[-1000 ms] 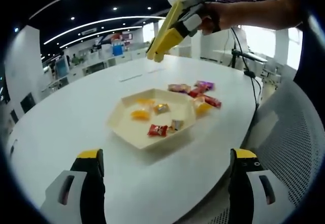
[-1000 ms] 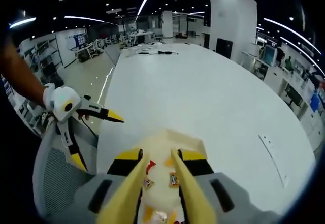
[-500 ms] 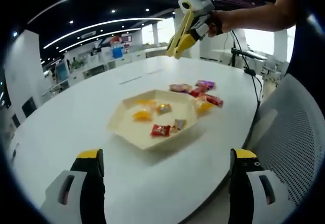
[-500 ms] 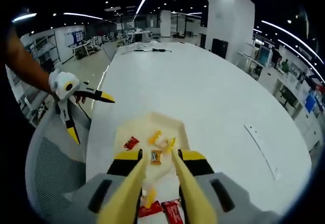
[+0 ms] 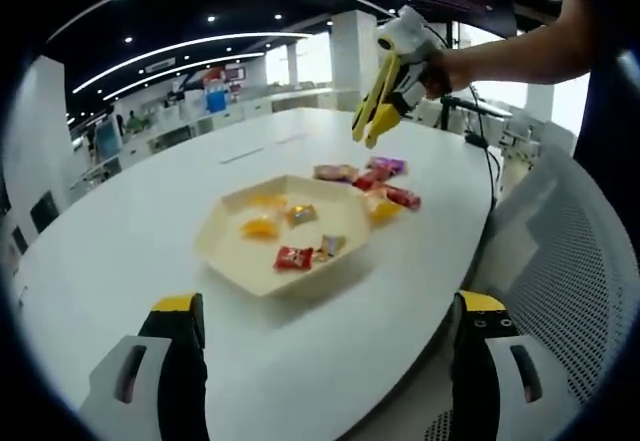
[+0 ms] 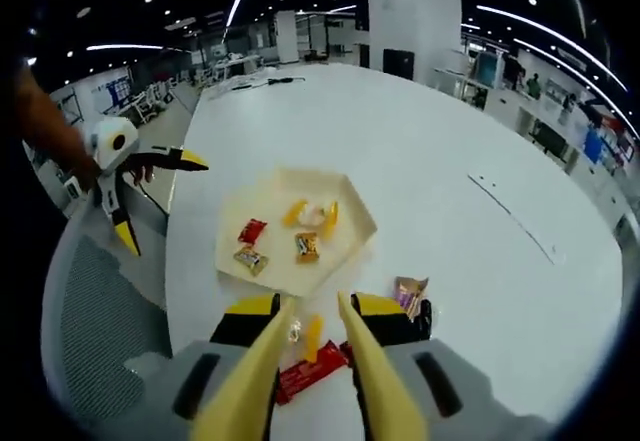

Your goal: Place the target food into the container with the food tongs after gripping and lifting it, then release it inside without dropping or visibly crushing the food.

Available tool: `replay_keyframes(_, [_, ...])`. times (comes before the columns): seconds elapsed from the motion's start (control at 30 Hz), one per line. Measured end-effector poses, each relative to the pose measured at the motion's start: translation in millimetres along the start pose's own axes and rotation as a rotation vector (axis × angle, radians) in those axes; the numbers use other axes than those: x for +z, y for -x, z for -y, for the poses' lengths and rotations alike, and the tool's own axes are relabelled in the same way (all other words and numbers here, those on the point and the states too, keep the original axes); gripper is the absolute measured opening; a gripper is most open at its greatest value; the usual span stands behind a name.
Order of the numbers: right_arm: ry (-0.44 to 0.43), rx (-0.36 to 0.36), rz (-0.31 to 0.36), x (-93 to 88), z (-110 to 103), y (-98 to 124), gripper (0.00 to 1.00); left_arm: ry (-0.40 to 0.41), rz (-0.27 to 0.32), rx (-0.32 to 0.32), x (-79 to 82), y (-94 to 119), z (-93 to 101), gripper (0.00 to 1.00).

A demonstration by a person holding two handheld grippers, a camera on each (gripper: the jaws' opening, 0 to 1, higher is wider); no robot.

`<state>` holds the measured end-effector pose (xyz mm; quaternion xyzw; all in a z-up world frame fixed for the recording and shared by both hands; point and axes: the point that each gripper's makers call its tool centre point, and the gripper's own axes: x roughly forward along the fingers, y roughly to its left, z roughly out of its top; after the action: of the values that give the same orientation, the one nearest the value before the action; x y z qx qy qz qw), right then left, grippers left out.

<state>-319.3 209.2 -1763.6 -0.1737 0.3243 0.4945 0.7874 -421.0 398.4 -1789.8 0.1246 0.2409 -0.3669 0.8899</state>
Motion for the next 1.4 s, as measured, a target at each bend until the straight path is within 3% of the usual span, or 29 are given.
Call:
replay_keyframes(0.33, [-0.08,0.006,-0.035,-32.5,-8.9,-26.7,0.28,0.003,-0.004,0.006,-1.3,0.4,-1.3,0.99])
replay_keyframes(0.6, [-0.124,0.003,-0.082,-47.1,-7.0,-42.0,0.29,0.004,-0.009,0.013,-2.3,0.6,-1.8,0.99])
replay_keyframes(0.87, [-0.181,0.007,-0.14,-51.7,-7.8,-44.9,0.28,0.002,-0.006,0.015,-1.6,0.8,-2.0,0.99])
replay_keyframes(0.93, [-0.204,0.008,-0.14,-52.9,-7.3,-44.8,0.27,0.002,-0.001,0.014,-0.5,0.7,-1.2,0.99])
replay_keyframes(1.1, [-0.163,0.011,-0.136,-46.4,-19.5,-43.4,0.19,-0.003,0.003,0.017,0.6,1.5,-1.7,0.99])
replay_keyframes(1.2, [-0.201,0.008,-0.127,-45.1,-18.0,-41.3,0.17,-0.004,0.001,0.01,-0.3,0.6,-0.5,0.99])
replay_keyframes(1.4, [-0.183,-0.034,-0.115,-43.1,-11.4,-32.4,0.14,-0.003,0.006,0.009,0.5,0.8,-0.4,0.99])
